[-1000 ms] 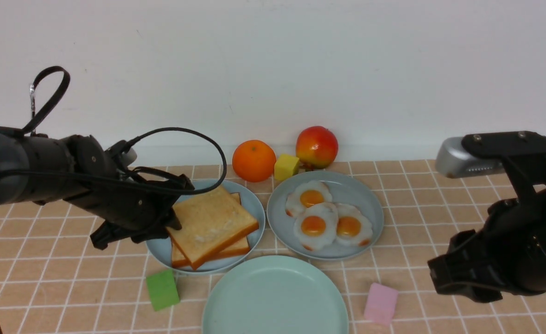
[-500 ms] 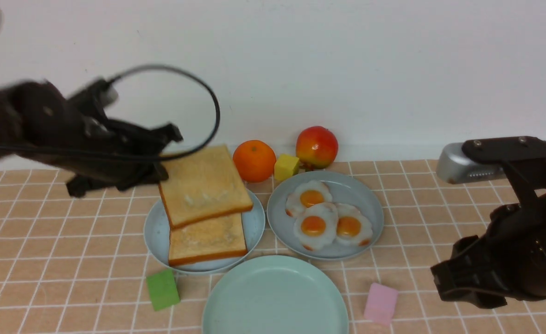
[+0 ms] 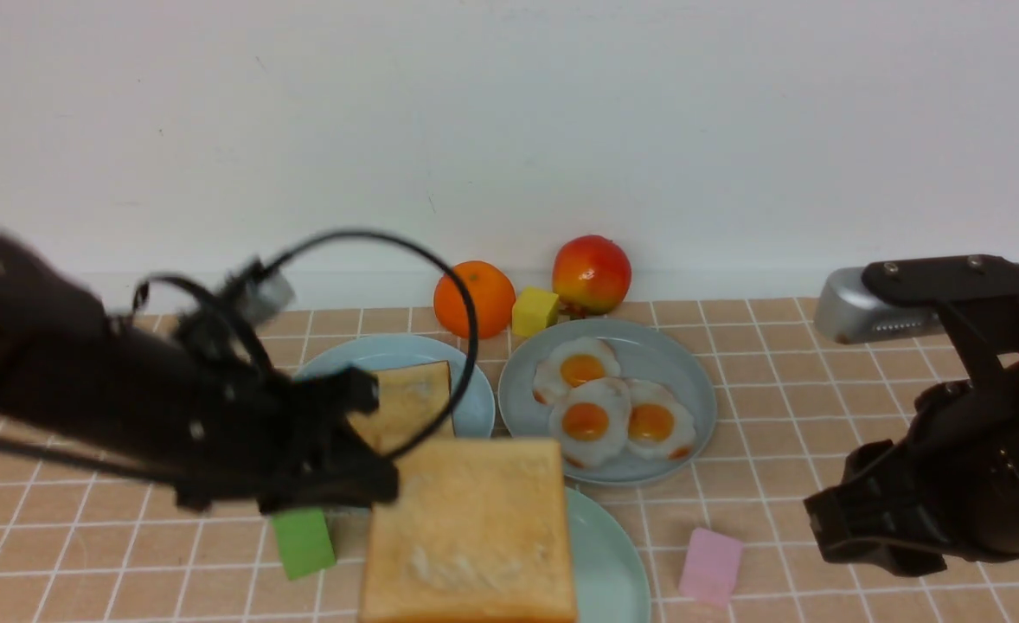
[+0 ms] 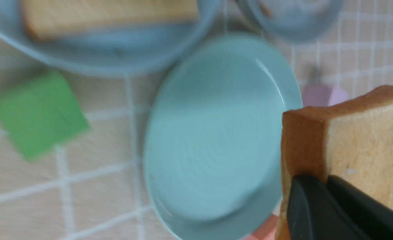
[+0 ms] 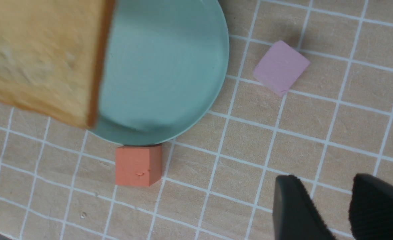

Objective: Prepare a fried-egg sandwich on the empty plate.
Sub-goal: Use the left arm to put a slice of bread into the empty plate in the middle, then use the right arm to grab a fried egg

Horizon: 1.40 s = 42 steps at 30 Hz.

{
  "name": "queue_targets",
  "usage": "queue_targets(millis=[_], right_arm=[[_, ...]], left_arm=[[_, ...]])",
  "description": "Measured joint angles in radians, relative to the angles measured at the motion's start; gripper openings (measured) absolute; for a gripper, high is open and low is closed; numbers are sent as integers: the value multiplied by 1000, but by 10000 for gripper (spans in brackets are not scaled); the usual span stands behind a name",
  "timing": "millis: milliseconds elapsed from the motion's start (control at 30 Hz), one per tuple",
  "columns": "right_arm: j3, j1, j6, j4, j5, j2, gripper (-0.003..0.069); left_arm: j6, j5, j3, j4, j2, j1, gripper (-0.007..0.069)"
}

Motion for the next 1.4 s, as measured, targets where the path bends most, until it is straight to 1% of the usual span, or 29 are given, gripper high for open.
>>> queue_targets(millis=[33,167,233,367,567,633,667,700,800,833,933,967,1033,1133,1167,1200,1267,1300,1333,1367,1400], right_arm=[[0,0,0,0,0,0,267],[0,0,0,0,0,0,267],[0,0,0,0,0,0,267],[0,0,0,0,0,0,267],[0,0,0,0,0,0,267],[0,0,0,0,0,0,267],[0,0,0,0,0,0,267],[0,0,0,-1,0,0,267],[0,0,0,-9,-3,0,267],[0,0,0,-8,-3,0,267],[0,0,-9,-17,-14,0,267],[0,0,-19,-18,-18,0,267],[0,0,-36,-18,-31,0,267],[0,0,-46,-18,-63,2,267],[0,0,-46,-18,-82,9,267],[-2,0,-45,-18,-95,19,267],[-17,-5,-27,-16,-105,52,267],[-30,-13,-18,-9,-108,77,267],[-32,-15,-16,-8,-108,82,267],[-58,-38,1,5,-115,133,267],[-76,-53,9,12,-122,164,267]], left_arm=[[81,-12,42,-95,23,0,6],[227,-18,59,-227,74,0,10],[276,-31,59,-265,99,0,13],[314,-63,59,-282,148,0,22],[321,-89,59,-302,206,0,82],[321,-90,59,-304,207,0,134],[321,-90,59,-306,207,0,134],[324,-88,56,-307,206,0,189],[325,-87,39,-292,206,0,295],[325,-87,35,-289,205,0,311],[314,-82,-28,-218,191,1,430],[300,-75,-50,-192,183,1,452],[267,-42,-114,-112,161,1,486],[200,32,-224,4,121,1,500],[148,79,-280,75,89,1,494],[117,109,-308,115,72,1,486],[29,150,-355,216,10,1,440],[-1,162,-359,245,-25,1,415],[-22,167,-359,264,-32,1,408],[-66,183,-349,303,-97,1,334],[-84,188,-326,320,-153,1,274]])
